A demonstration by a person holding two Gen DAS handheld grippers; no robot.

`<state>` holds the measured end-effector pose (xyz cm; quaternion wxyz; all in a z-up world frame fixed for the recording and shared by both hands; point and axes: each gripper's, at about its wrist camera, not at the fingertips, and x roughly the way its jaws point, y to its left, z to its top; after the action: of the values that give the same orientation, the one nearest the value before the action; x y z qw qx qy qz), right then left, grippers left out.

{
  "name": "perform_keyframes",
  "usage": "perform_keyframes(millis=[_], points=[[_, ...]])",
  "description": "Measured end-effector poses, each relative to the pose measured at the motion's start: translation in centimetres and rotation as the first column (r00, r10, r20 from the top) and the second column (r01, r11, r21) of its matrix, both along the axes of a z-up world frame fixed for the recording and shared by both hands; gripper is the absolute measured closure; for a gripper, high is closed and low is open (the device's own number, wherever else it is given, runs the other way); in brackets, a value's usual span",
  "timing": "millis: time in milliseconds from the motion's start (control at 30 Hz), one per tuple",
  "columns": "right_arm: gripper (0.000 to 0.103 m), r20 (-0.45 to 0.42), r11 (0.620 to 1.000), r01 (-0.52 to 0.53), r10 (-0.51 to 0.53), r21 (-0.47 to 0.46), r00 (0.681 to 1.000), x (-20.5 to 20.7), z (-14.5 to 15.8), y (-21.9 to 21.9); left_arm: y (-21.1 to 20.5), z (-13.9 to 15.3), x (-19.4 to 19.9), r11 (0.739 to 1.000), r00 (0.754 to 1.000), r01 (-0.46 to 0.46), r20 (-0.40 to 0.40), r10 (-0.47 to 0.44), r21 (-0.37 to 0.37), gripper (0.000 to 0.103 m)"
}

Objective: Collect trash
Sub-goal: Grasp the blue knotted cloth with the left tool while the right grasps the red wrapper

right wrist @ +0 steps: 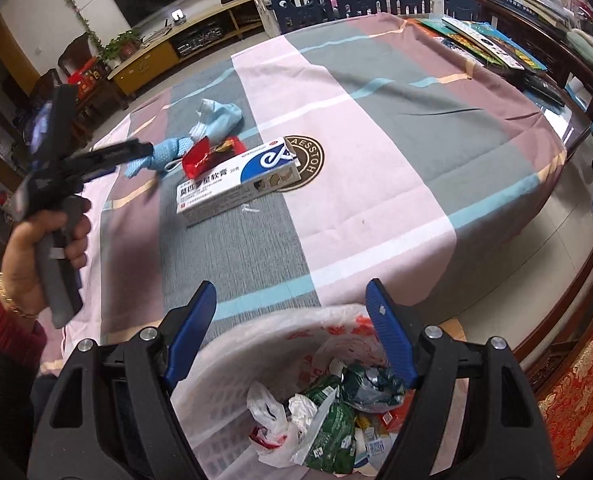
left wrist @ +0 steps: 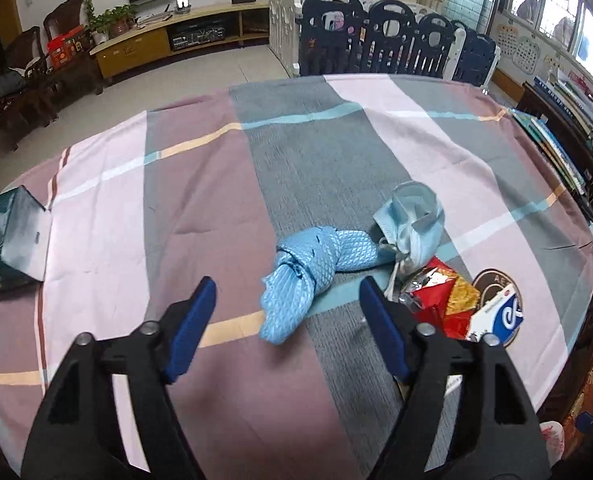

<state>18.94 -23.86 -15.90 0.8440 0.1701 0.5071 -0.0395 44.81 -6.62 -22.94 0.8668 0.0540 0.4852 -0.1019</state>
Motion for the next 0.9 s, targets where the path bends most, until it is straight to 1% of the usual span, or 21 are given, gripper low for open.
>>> perform_keyframes(millis=[33,67,100,200,300,367,467,533,567,600,633,667,700,767,833,867,900], points=[[0.027,0.005,1.0,0.001,-0.001,0.002,1.0,0.7,0.1,0.0,-0.3,-0.8,0.5,1.0,1.0,0.006,-0.019,-0.006,0.007,0.063],[0.027,0.011,1.0,0.002,-0.002,0.001,1.0,1.3,0.2,0.0,-0.4,-1.6,0.8,1.0,0.999,0.01,-0.04,-0.01,0.014,0.088],[0.027,0.021,1.0,0.002,-0.002,-0.005,1.0,2.0,0.4,0.1,-0.3,-1.9,0.8,1.0,0.999,0.012,-0.047,-0.012,0.007,0.088],[0.027,0.057,1.0,-0.006,0.007,-0.014,0.998,4.7,0.7,0.4,1.1,-1.0,-0.7,1.0,1.0,-0.005,0.015,0.005,-0.014,0.09],[0.027,0.093,0.999,-0.033,0.031,0.018,0.995,8.6,0.2,1.2,4.0,0.8,-4.0,0.998,0.995,-0.054,0.083,0.057,-0.035,0.09],[0.027,0.098,0.998,-0.064,0.063,0.012,0.993,11.4,-0.2,2.2,6.2,1.9,-6.8,0.995,0.99,-0.084,0.105,0.09,-0.061,0.09],[0.027,0.065,0.992,-0.118,0.121,-0.055,0.99,15.6,-1.3,4.4,9.5,3.0,-11.4,0.988,0.982,-0.128,0.131,0.139,-0.091,0.09],[0.027,0.005,0.98,-0.141,0.143,-0.144,0.99,18.3,-2.9,5.8,11.1,3.1,-13.9,0.984,0.977,-0.153,0.136,0.165,-0.092,0.09],[0.027,-0.02,0.974,-0.152,0.151,-0.171,0.988,19.0,-3.7,6.3,12.0,3.0,-15.0,0.981,0.976,-0.166,0.126,0.179,-0.104,0.09],[0.027,-0.039,0.971,-0.174,0.17,-0.166,0.985,19.6,-4.4,6.7,12.7,2.9,-15.9,0.977,0.975,-0.18,0.113,0.193,-0.116,0.09],[0.028,-0.052,0.971,-0.194,0.188,-0.138,0.981,19.9,-5.0,7.0,13.3,2.8,-16.7,0.974,0.974,-0.19,0.101,0.203,-0.12,0.09],[0.033,-0.059,0.971,-0.2,0.194,-0.131,0.979,20.0,-5.2,7.3,13.7,2.6,-17.4,0.974,0.974,-0.196,0.095,0.207,-0.115,0.09],[0.035,-0.061,0.967,-0.21,0.203,-0.144,0.977,19.9,-5.2,7.8,14.0,2.6,-18.1,0.974,0.973,-0.198,0.098,0.209,-0.108,0.09],[0.049,-0.057,0.954,-0.253,0.247,-0.16,0.967,19.5,-5.1,9.0,14.4,2.6,-18.9,0.974,0.973,-0.196,0.097,0.207,-0.111,0.09],[0.059,-0.044,0.942,-0.291,0.287,-0.169,0.957,18.8,-4.9,10.2,14.8,2.7,-19.2,0.971,0.972,-0.204,0.095,0.216,-0.123,0.09],[0.072,-0.037,0.938,-0.304,0.302,-0.168,0.953,18.5,-4.7,10.8,14.8,2.8,-19.4,0.97,0.971,-0.206,0.096,0.219,-0.127,0.09],[0.073,-0.031,0.935,-0.316,0.315,-0.164,0.949,18.1,-4.4,11.3,14.9,2.9,-19.6,0.969,0.97,-0.208,0.098,0.221,-0.132,0.09]])
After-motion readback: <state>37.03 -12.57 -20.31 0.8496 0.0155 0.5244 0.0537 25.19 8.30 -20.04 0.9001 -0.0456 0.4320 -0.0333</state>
